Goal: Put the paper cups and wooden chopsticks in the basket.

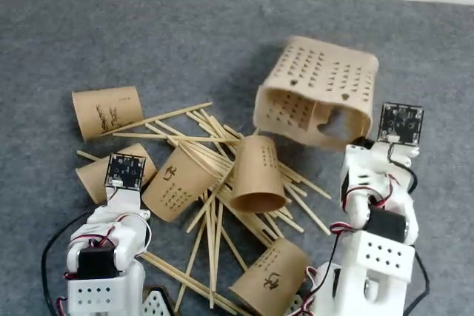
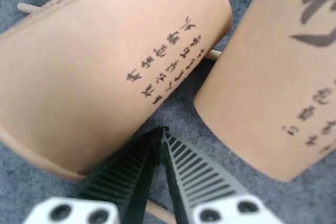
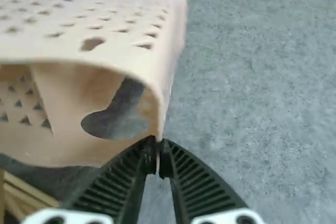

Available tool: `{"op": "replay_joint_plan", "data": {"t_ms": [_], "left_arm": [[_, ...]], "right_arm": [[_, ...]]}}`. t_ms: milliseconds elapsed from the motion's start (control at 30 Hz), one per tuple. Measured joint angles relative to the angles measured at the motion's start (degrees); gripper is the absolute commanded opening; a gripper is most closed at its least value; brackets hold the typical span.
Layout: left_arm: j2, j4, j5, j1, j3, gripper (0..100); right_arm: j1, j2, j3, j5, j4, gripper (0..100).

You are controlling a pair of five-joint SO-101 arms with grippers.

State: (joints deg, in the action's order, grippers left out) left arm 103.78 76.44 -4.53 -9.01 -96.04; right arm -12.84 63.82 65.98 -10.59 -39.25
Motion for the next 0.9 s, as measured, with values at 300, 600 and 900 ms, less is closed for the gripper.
{"op": "replay_joint_plan", "data": {"t_ms": [300,600,900], "left_arm": [[0.0,0.0,0.0,0.0,0.0,1],[0.0,0.0,0.0,0.0,0.0,1],[0.0,0.0,0.0,0.0,0.0,1]], "right_arm": [[0.1,0.8,-15.2,1.6,-14.8,0.8],[4.3,1.0,-23.1,3.2,-22.5,0.8],[5.8,1.4,-24.4,3.2,-25.0,3.4]]}}
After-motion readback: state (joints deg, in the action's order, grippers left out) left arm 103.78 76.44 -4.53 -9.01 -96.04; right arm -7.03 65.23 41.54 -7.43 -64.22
